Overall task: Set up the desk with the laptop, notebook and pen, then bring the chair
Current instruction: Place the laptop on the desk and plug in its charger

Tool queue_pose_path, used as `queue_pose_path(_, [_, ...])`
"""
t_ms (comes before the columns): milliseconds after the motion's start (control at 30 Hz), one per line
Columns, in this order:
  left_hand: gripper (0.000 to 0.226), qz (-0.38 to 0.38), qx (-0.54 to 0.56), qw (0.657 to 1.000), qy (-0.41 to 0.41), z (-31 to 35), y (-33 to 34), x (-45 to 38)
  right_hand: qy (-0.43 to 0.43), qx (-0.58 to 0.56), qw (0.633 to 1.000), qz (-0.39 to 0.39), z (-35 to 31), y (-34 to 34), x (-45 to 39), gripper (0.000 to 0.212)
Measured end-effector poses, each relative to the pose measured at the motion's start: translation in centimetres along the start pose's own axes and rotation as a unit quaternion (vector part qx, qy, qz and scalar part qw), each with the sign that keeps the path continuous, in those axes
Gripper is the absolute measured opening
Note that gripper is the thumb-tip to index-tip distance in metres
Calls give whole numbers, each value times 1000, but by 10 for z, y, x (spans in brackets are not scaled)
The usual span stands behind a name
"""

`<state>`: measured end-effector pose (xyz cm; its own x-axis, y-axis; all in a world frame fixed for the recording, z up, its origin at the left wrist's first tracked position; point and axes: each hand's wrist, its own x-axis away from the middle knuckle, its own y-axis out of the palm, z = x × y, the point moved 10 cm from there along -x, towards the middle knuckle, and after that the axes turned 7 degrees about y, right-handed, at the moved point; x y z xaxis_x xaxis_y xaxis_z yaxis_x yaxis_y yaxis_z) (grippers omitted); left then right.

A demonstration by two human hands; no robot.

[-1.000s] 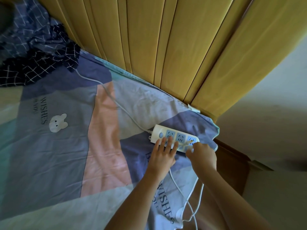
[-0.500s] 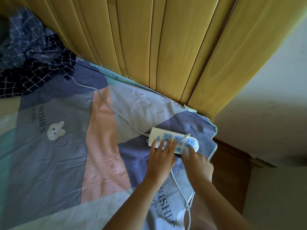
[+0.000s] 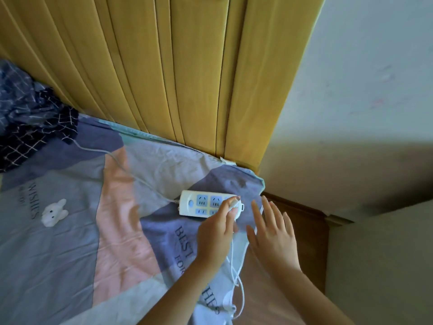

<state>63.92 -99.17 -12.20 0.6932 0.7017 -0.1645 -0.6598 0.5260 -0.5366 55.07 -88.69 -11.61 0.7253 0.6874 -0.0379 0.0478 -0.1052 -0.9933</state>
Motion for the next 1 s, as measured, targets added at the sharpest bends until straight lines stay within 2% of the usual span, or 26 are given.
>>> queue_pose_path(100, [35, -8, 28, 999, 12, 36, 13, -1, 23, -11, 999, 19, 32, -27, 11, 54])
queue_pose_path(233, [29, -33, 66, 994, 78, 107, 42, 10, 38, -22, 998, 40, 79, -60, 31, 53])
queue_pose_path(400, [24, -81, 121, 980, 137, 194, 102, 46, 54, -4, 997, 60, 166, -109, 75, 51])
queue_pose_path(500, [31, -106, 127, 973, 162, 243, 142, 72, 66, 20, 996, 59, 224, -136, 108, 52])
queue_pose_path(667, [26, -128, 146, 966, 169, 303, 201, 102, 79, 42, 994, 63, 318, -163, 161, 54])
queue_pose_path(767, [23, -161, 118, 962, 184, 327, 241, 108, 106, 52, 991, 60, 367, -164, 184, 54])
queue_pose_path(900, [23, -237, 116, 949, 173, 344, 295, 111, 142, 76, 985, 61, 414, -158, 200, 55])
queue_pose_path(1000, [23, -264, 131, 947, 132, 348, 321, 109, 176, 76, 980, 52, 441, -153, 204, 58])
